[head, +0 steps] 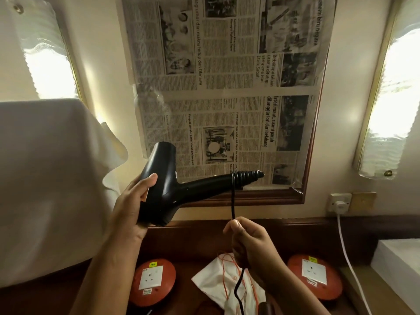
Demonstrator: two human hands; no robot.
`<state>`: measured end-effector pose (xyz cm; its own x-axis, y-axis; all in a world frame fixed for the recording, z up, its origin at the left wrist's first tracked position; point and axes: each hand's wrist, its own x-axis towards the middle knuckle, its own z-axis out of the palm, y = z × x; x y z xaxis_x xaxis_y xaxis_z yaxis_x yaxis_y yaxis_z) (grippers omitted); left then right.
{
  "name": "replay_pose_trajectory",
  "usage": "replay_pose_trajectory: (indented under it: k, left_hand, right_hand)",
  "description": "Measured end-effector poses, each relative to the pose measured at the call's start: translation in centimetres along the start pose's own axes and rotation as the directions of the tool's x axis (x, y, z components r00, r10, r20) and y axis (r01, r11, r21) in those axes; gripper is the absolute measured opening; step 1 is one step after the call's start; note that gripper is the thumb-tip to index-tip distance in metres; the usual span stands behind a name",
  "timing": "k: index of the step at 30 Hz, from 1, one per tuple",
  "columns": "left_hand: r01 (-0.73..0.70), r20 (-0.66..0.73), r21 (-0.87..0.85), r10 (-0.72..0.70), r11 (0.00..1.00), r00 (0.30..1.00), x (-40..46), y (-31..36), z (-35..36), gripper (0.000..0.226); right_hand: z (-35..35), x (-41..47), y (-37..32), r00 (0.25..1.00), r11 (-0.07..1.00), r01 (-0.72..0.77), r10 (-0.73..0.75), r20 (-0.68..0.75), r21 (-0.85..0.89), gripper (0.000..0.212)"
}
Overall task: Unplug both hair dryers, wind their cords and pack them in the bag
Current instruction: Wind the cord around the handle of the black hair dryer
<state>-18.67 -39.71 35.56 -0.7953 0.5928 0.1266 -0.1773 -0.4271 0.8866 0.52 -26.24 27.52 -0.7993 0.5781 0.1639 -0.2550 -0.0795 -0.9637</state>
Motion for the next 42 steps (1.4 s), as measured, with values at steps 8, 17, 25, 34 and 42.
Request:
replay_pose_trajectory:
  k: [8,17,25,34,42]
  left_hand:
    - [0.055,0.047,-0.002,-0.055,0.998,0.997,-0.7,0.0,-0.4,0.034]
    - [0.033,0.03,0.044,-0.035,0.998,0.999,-0.4,1.9,-0.1,0.029]
    - [0.032,0.152,0.135,-0.052,0.99,0.987,0.4,3.1,-0.1,0.053]
    - [-0.063,0.14,0.227,0.032,0.972,0.99,0.4,2.8,0.5,0.034]
    - [-0.075,0.073,0.258,0.058,0.963,0.996,0.8,1.8,0.4,0.04]
  right_hand:
    - [-1.9,2.4,-0.1,0.977,0.991,-0.084,0.062,0.203,0.103,0.028]
    - [-3.9,6.8,-6.3,0.994,0.795,-0.019,0.077,0.071,-0.606,0.044]
    - [-4.4,8.8,-11.9,0.973,0.715,0.039,0.133,0.191,-0.698,0.015]
    - [-3.2,8.4,-14.3,0.975,0.587,0.199,-0.04,0.217,-0.785,0.011]
    - [-1.8,6.6,-14.1,0.943,0.403,0.294,-0.268,0.196,-0.867,0.01]
